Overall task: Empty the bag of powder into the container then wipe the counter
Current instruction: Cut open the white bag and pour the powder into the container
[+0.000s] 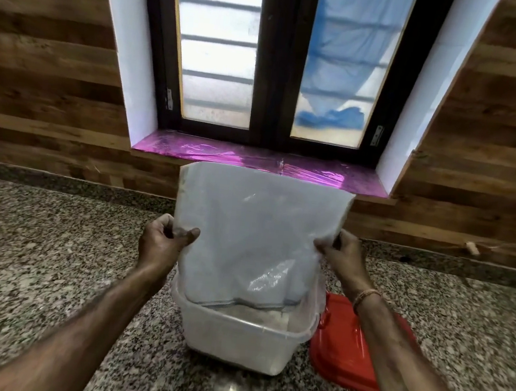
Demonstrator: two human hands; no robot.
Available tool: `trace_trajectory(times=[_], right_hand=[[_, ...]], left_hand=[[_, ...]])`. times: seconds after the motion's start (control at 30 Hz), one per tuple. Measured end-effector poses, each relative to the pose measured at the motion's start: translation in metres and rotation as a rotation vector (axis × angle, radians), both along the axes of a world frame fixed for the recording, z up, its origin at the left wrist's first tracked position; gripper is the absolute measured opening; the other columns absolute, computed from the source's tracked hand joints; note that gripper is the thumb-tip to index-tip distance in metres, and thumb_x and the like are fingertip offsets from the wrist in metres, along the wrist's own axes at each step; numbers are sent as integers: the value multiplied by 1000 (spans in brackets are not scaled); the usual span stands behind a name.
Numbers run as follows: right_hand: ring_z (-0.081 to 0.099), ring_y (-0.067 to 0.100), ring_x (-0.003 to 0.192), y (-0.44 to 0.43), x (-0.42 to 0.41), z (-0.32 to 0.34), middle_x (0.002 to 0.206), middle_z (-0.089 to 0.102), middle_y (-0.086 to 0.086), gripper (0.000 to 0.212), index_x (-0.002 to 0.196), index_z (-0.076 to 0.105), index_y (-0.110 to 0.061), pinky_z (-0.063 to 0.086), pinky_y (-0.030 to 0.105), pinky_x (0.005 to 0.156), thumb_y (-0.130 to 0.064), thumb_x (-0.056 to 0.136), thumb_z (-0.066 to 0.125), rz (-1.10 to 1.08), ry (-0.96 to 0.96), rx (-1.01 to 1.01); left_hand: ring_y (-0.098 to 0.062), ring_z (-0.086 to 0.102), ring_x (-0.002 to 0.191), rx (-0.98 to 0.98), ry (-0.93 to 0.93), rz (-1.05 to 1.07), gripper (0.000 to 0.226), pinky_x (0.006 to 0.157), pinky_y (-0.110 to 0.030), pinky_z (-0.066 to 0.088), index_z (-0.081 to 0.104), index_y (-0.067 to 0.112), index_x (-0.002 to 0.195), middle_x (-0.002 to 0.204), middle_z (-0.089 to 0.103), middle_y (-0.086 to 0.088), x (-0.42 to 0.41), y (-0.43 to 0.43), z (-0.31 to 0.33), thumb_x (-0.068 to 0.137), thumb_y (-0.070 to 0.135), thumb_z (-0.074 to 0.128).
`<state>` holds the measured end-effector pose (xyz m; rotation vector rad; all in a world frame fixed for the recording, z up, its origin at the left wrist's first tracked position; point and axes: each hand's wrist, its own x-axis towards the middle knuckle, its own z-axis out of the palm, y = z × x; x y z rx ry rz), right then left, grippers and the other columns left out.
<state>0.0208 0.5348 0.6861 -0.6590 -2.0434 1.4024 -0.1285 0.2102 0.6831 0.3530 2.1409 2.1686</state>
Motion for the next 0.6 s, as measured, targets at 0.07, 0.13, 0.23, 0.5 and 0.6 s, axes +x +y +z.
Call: trace_trajectory(times=[0.07, 0.13, 0.23, 0.5, 0.6], right_hand=[[74, 20, 94, 1, 0, 8, 99, 79, 2, 15, 98, 73, -17, 60, 43, 88, -4, 90, 75, 35, 57, -110], [76, 17, 98, 0, 1, 4, 102, 80, 0, 19, 102, 76, -17, 61, 41, 93, -11, 86, 81, 161, -62, -132], [76, 19, 93, 2, 4, -4, 94, 80, 0, 17, 88, 80, -17, 62, 44, 88, -21, 75, 89, 124, -201, 19], [75, 23, 102, 12, 9, 4, 107, 79, 2, 20, 111, 75, -12, 61, 48, 90, -15, 91, 75, 92, -112, 84], [73, 25, 99, 9, 1, 23, 109, 76, 8, 17, 115, 70, -15, 62, 43, 80, -15, 100, 65, 45, -56, 29]], left_hand=[[-28, 70, 82, 5, -14, -44, 19, 69, -40, 57, 69, 17, 85, 88, 77, -11, 1, 2, 1, 78, 16, 87], [-28, 69, 83, -34, -32, -82, 17, 62, -35, 52, 72, 11, 94, 91, 78, -12, 0, 2, -1, 82, 7, 83], [-25, 71, 82, -35, -38, -66, 21, 63, -34, 52, 74, 8, 98, 93, 79, -10, -2, -3, -4, 80, 8, 84], [-19, 59, 72, 122, -45, -79, 28, 68, -33, 51, 58, 13, 72, 75, 65, -8, -9, 3, 9, 80, 8, 84], [-16, 56, 67, 140, -37, -59, 31, 67, -29, 51, 56, 15, 70, 71, 62, -3, -23, 8, 19, 82, 5, 82]])
